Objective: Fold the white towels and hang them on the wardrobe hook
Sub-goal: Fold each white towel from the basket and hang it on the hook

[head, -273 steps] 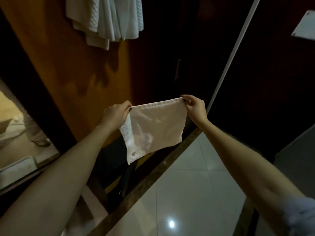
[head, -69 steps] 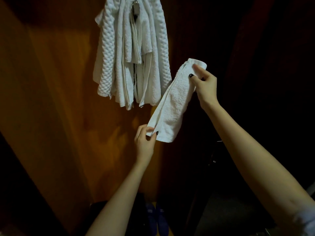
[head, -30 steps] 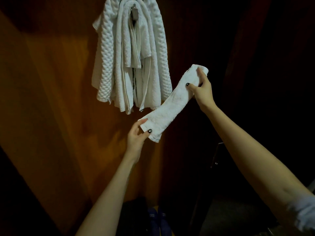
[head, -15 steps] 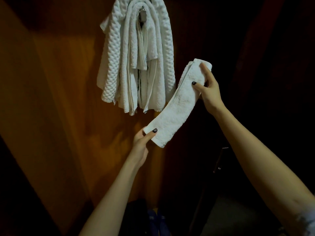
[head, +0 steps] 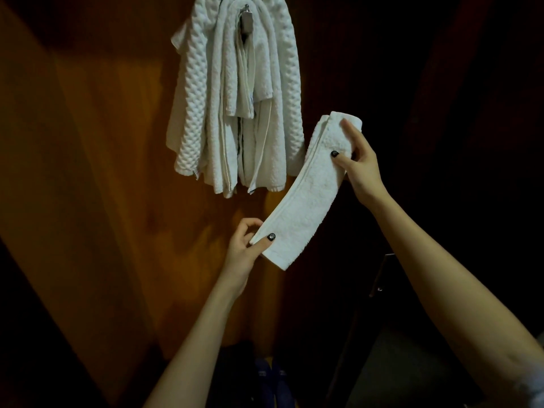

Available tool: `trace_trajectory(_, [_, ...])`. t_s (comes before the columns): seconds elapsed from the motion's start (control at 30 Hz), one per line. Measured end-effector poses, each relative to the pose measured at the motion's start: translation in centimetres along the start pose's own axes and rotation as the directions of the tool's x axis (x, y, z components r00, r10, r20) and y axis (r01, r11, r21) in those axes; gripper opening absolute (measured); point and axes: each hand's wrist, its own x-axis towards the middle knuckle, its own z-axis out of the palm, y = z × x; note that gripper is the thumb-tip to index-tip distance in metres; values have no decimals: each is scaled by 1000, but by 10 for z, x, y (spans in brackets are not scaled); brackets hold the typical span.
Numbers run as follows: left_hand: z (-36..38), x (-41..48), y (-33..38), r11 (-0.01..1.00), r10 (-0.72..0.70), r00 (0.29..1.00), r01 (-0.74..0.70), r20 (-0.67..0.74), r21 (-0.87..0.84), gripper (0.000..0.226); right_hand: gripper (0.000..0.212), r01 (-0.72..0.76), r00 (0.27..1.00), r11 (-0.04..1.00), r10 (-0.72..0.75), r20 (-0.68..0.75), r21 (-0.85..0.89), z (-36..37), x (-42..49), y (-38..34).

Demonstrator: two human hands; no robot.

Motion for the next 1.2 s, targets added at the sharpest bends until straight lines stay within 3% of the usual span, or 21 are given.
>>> trace_trajectory(0.23, [-9,0,8,945,102,994,-110,41,308,19,61,-28,999,999,29,-32,26,9,-7,10])
trace_trajectory(0.47, [-8,-1,21,890,305,950,-261,-62,373,19,61,-50,997,998,52,-48,45,7,-14,21])
trace_trajectory(0.77, [-25,6,27,918,131,991,-128,19,376,15,58,-112,990,992,116,-84,54,3,-15,26])
trace_trajectory(0.97, [-32,21,75,786,158,968,-244,196,568,29,54,-140,980,981,156,-123,136,-5,-10,9])
trace_trajectory(1.1, [-44,42,118,570,81,970,-234,230,787,31,44,-103,989,983,117,-86,152,-11,0,-17])
trace_trajectory(1.2, [-50,53,153,479,39,977,-204,211,854,20,36,-70,995,980,82,-60,185,-17,11,-40])
